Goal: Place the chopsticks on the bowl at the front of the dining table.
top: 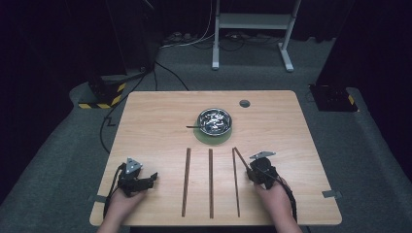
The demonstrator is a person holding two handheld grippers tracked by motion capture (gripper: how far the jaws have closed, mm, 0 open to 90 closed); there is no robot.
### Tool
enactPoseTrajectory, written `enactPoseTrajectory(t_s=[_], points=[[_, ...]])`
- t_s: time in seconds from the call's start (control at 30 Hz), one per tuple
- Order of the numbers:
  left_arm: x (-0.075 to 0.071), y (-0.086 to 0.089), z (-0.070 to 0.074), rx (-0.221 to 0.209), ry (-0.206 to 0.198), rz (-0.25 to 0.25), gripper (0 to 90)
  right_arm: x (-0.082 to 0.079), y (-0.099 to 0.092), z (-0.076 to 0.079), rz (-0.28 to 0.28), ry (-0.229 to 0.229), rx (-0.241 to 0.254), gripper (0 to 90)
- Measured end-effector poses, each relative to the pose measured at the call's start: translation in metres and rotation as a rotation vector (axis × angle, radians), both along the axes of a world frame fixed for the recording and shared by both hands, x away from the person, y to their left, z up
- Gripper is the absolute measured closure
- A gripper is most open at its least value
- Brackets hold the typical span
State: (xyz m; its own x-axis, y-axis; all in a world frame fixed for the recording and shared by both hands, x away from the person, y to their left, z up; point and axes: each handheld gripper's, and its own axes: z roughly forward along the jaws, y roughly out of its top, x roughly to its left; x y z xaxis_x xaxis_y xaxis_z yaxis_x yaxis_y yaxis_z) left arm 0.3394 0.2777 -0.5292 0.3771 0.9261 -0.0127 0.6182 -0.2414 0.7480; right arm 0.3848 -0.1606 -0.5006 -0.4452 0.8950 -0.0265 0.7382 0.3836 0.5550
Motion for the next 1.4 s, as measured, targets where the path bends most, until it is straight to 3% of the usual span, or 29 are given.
enactPoseTrajectory(t_s=[0.27,0.87,1.17,1.4], points=[[0.0,0.0,0.0,0.002,0.0,-0.01,22.5,0.0,0.005,0.002,0.011,0.013,-0.025,78.8],[0.0,0.0,0.0,0.001,-0.001,-0.009,22.5,-0.002,0.0,0.004,0.009,-0.012,0.004,84.0],[0.001,0.0,0.0,0.002,-0.001,-0.011,22.5,-0.004,0.001,0.024,0.018,-0.061,0.012,84.1],[0.001,0.0,0.0,0.001,-0.002,-0.01,22.6,0.003,0.01,0.042,0.035,-0.106,0.032,84.1]])
